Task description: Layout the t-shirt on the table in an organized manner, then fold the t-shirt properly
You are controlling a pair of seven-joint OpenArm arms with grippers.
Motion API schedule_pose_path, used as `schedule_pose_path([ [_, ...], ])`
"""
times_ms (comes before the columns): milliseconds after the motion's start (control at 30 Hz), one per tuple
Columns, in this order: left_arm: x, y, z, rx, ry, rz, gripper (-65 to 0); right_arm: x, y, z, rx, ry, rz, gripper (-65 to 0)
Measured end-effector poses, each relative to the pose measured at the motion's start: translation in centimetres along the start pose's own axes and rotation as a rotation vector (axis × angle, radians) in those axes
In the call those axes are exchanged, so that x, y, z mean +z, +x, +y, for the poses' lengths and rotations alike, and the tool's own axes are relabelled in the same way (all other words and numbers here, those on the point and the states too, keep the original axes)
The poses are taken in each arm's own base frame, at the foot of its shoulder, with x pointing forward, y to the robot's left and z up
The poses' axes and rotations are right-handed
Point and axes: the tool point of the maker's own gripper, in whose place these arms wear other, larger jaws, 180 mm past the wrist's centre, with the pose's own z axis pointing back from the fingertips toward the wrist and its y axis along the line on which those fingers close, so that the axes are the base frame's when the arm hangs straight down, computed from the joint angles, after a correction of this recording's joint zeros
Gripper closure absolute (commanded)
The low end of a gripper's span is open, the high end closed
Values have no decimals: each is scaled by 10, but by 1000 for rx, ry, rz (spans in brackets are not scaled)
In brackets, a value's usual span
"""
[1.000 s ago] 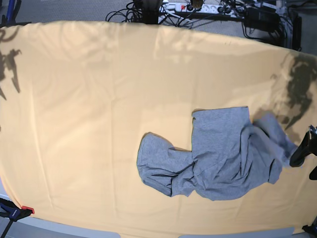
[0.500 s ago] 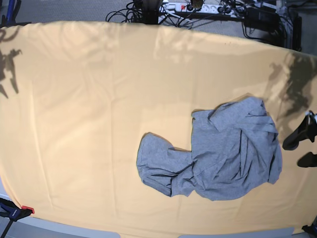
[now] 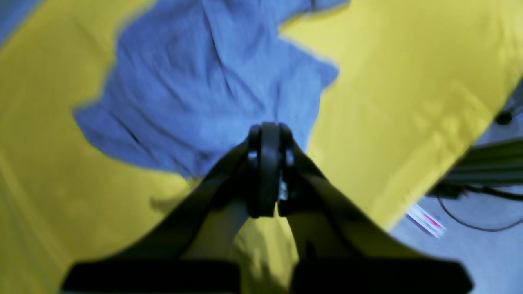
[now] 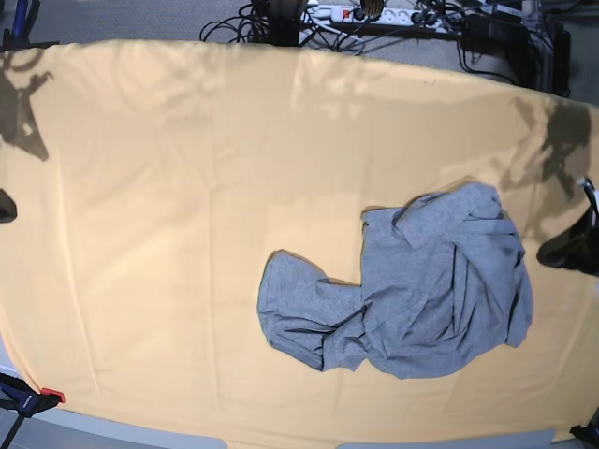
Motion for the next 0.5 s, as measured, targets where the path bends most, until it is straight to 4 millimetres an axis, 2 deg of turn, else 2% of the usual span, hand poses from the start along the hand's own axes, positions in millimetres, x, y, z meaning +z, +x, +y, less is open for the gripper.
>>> schedule_pose_path([
  [133,-14,-19,-33,-29,-77,76,0,-6,-26,14,-66,30,27,0],
  [333,-24,-31,-85,-106,-183,137,0,3,-51,39,-97,33,59,0],
  [500,-30,-59,-132,-77,-303,217,0,9,-95,69,-175,71,162,0],
])
